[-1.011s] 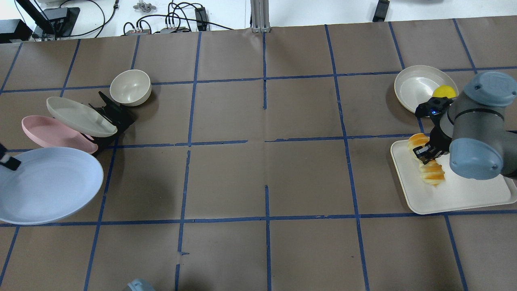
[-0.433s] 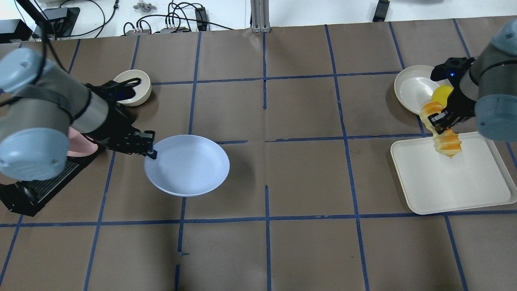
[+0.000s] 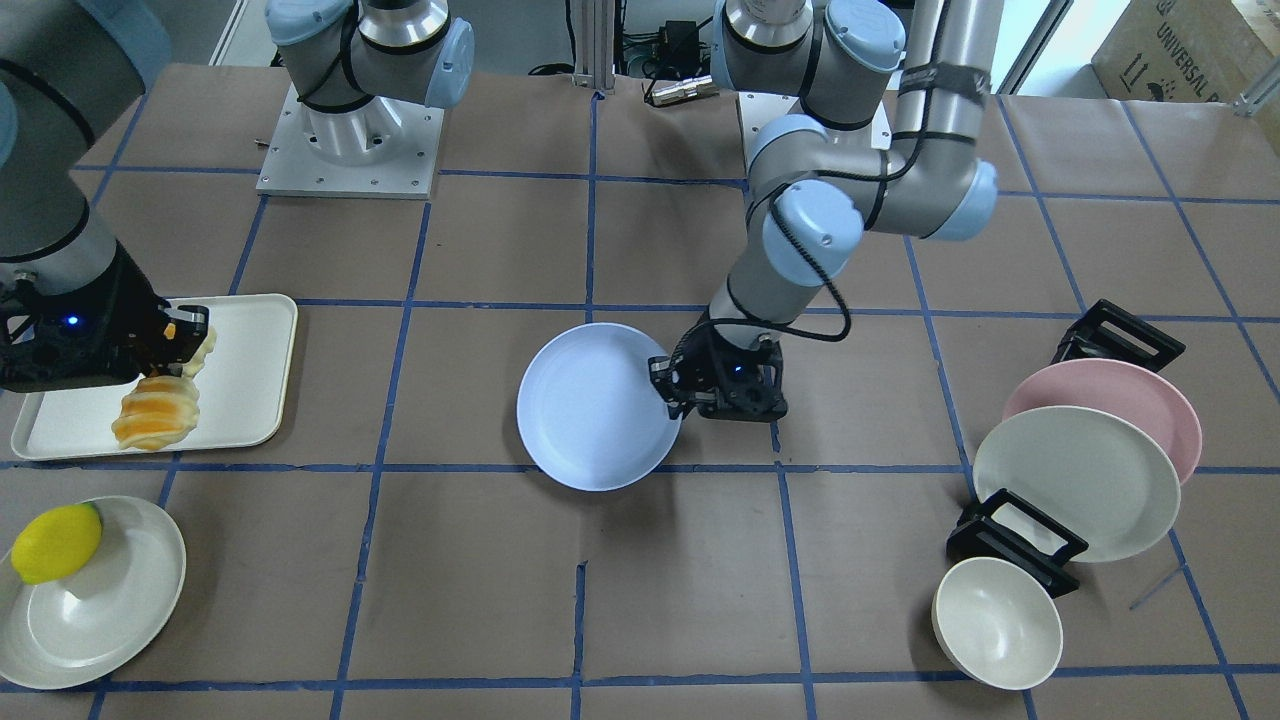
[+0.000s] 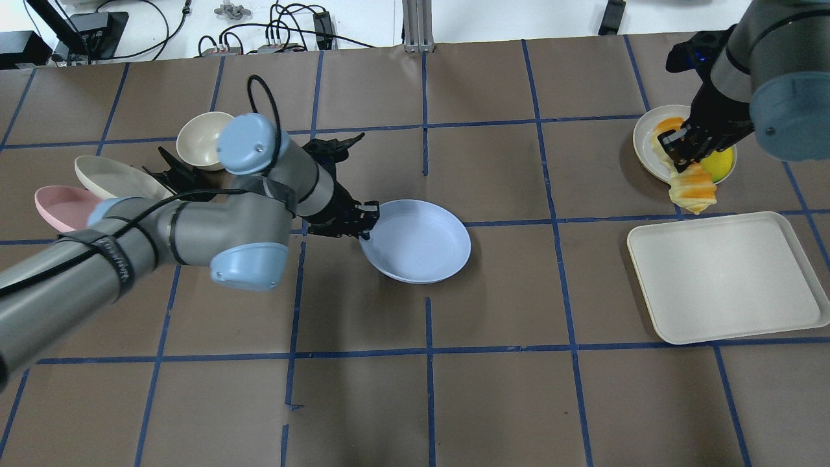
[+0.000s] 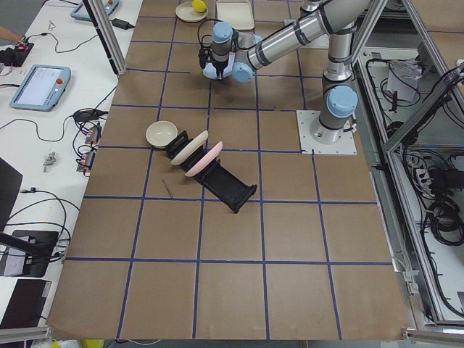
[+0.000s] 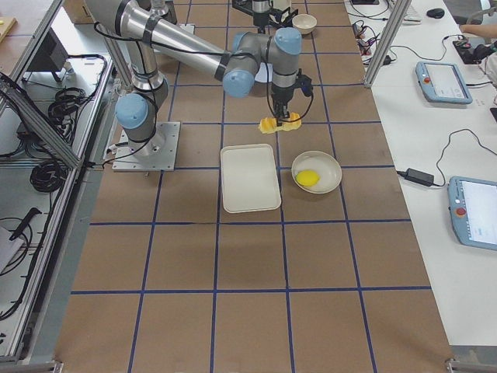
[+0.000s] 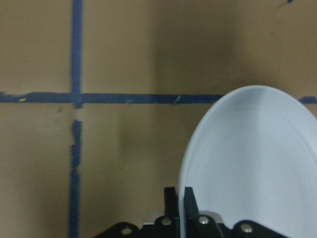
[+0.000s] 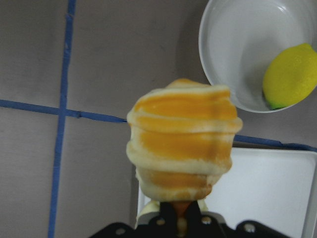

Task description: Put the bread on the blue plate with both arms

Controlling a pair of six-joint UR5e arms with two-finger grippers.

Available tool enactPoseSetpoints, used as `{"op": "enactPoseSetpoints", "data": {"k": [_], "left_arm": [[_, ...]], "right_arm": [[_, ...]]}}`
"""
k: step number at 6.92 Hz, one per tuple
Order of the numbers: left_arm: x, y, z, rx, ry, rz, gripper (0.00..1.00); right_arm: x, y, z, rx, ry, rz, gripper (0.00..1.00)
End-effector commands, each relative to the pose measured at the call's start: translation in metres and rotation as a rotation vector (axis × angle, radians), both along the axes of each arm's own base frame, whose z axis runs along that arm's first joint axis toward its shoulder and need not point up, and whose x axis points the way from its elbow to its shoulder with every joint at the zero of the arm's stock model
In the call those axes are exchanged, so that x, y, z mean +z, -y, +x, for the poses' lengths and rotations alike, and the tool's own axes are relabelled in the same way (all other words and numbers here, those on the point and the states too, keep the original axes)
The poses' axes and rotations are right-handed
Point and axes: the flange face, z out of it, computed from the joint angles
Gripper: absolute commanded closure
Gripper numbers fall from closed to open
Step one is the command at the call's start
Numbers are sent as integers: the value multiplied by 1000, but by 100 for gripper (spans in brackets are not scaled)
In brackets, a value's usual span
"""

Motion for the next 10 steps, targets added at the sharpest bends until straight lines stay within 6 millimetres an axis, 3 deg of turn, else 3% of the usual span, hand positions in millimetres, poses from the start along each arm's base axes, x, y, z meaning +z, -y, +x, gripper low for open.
{"op": "enactPoseSetpoints", "data": {"k": [1,2,3,4,5,6,7,8,10], "left_arm": [[-15,16,-46,43,38,-37,47],[-2,21,-39,13,52,-75,0],[20,34,-10,-53,126,-111,0],[40,35,28,-32,149,-19,0],[84,30,72,-93,171,-7,0],[135,17,137,-13,189,107,0],[180,18,179,48,180,151,0],[223,20,191,68,176,171,0],[315,21,200,76,185,220,0]], "right_arm": [[11,-8,89,-101,18,4,92],[0,-17,121,-111,30,23,92],[-9,-30,147,-110,48,63,92],[-17,-38,173,-142,77,90,92],[-29,-46,202,-150,83,114,92],[-43,-53,229,-159,93,134,92],[-61,-54,244,-156,80,162,92],[-75,-51,255,-182,74,162,92],[-123,-32,286,-172,80,90,92]]}}
